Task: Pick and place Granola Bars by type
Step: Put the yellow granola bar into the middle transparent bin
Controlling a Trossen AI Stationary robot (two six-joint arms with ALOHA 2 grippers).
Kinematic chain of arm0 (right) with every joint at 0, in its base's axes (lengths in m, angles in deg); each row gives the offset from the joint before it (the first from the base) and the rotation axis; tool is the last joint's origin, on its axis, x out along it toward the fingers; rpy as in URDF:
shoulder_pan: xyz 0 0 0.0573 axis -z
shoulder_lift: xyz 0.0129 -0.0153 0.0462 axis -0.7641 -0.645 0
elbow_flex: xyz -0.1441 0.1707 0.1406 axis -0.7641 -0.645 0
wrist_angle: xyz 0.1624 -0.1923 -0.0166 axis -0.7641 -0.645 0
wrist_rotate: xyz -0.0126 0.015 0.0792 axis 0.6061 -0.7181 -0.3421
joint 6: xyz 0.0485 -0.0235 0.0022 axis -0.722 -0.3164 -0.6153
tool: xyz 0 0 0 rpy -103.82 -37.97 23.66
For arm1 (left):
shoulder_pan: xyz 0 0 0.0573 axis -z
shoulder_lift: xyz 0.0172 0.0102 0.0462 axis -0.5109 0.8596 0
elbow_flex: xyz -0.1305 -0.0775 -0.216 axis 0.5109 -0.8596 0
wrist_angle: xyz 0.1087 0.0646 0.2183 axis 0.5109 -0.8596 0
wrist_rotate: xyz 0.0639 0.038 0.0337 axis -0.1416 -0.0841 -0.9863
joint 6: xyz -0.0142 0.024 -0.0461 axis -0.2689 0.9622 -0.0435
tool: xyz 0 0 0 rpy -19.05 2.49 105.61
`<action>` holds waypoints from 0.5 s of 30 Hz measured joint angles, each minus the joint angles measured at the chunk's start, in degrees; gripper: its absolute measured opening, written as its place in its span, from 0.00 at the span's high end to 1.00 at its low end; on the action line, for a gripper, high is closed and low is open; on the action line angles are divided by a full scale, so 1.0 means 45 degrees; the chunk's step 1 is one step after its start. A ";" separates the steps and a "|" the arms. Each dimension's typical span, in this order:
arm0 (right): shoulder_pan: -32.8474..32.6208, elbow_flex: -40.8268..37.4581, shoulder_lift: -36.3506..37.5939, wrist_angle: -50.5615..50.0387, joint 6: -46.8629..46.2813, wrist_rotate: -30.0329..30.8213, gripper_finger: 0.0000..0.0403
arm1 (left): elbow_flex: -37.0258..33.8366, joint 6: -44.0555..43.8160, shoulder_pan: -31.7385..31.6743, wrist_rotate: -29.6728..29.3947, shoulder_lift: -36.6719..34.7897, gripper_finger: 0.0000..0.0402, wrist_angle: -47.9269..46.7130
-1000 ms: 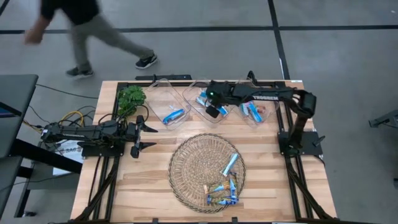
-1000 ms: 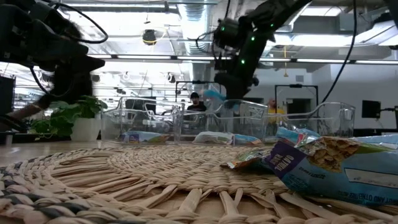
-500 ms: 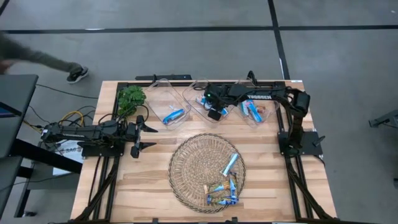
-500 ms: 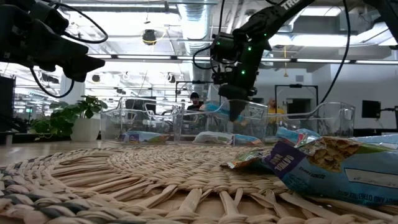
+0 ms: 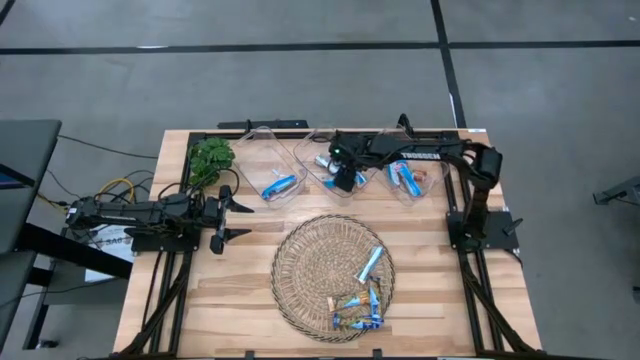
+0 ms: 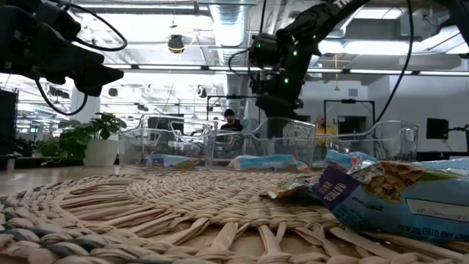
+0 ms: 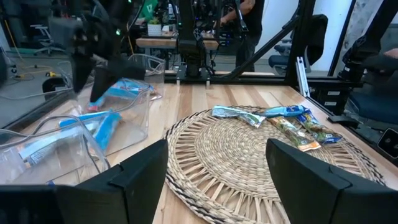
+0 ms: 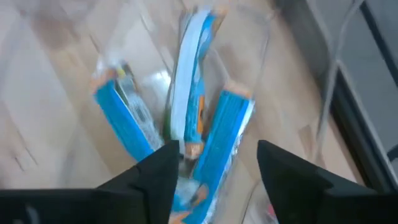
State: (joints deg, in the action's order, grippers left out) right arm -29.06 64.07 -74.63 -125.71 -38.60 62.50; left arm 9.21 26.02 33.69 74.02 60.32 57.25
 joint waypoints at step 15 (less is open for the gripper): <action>-0.2668 -0.0998 0.3645 0.2278 -0.0858 0.1158 0.45 | 0.0000 -0.0057 0.0001 0.0005 -0.0001 0.34 0.0004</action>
State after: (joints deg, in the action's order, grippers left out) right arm -41.06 59.58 -58.23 -115.46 -42.46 67.72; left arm 9.21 25.76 33.69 74.04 60.32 57.27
